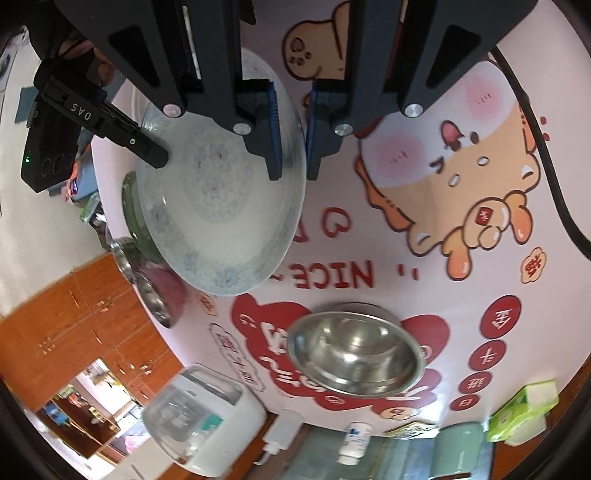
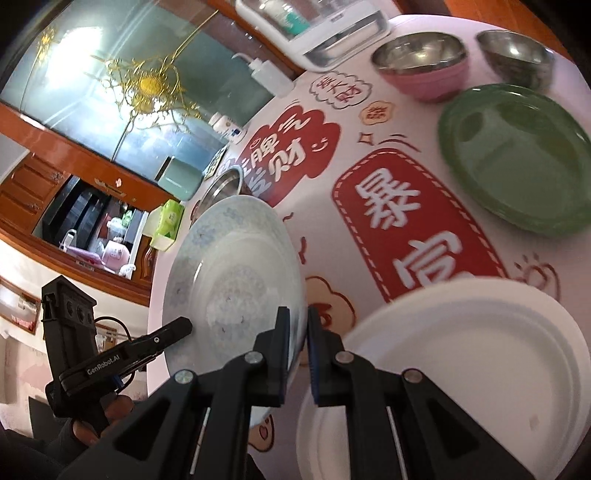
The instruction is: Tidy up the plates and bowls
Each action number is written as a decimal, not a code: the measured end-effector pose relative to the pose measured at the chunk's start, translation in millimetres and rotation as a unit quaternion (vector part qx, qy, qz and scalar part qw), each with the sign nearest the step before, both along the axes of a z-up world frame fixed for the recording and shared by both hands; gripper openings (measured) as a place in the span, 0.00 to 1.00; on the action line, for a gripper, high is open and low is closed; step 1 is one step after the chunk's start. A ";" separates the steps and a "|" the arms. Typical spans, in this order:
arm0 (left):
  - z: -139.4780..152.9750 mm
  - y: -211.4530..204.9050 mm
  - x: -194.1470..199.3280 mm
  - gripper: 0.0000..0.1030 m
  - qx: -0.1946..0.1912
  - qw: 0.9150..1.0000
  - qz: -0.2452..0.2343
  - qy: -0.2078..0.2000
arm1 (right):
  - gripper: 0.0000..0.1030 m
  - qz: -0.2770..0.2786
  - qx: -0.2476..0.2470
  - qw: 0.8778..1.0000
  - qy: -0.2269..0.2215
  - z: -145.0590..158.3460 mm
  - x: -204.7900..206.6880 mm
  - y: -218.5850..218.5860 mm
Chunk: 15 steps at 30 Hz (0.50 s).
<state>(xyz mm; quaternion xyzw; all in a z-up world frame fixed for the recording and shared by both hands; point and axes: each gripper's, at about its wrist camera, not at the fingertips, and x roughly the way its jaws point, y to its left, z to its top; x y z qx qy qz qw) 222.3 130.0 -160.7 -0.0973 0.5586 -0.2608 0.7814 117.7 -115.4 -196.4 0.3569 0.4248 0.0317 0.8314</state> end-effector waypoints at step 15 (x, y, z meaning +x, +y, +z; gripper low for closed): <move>18.7 -55.0 -54.3 0.09 -0.006 0.996 -0.088 -0.013 | 0.08 -0.086 -0.006 0.996 -0.007 11.2 -91.2 -33.7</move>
